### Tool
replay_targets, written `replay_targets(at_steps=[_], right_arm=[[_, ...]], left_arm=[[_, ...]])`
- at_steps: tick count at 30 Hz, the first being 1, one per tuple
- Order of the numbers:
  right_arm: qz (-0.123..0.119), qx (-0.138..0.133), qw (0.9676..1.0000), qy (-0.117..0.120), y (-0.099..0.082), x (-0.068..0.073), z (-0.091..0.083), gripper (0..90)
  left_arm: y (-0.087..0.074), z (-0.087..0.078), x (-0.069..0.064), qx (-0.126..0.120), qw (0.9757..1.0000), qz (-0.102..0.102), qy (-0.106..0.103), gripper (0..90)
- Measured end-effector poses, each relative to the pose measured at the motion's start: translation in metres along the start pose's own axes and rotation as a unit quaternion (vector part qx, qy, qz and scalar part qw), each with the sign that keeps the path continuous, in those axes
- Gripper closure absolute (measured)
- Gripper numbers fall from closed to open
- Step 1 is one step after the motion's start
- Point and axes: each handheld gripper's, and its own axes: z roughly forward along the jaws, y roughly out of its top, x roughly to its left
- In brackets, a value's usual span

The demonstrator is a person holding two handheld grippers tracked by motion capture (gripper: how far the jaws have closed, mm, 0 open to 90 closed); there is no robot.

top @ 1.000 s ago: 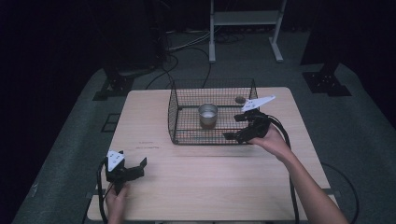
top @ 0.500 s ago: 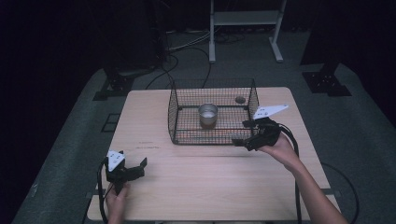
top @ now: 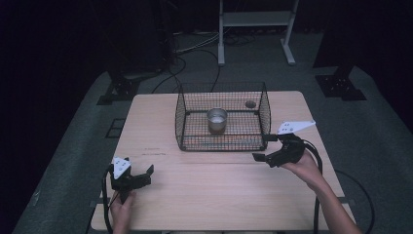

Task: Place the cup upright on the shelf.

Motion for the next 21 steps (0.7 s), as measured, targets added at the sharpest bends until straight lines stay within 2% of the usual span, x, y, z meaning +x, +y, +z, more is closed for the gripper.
replay_targets(at_steps=[12,21], right_arm=[[0.022,0.004,0.9997,-0.001,-0.027,-0.001,-0.008,6.3],[0.024,0.002,0.9997,-0.007,-0.039,0.004,-0.014,6.4]], left_arm=[[0.000,0.000,-0.001,0.002,1.0000,0.005,0.002,0.0],[0.000,0.000,-0.002,0.002,1.0000,0.006,0.003,0.0]])
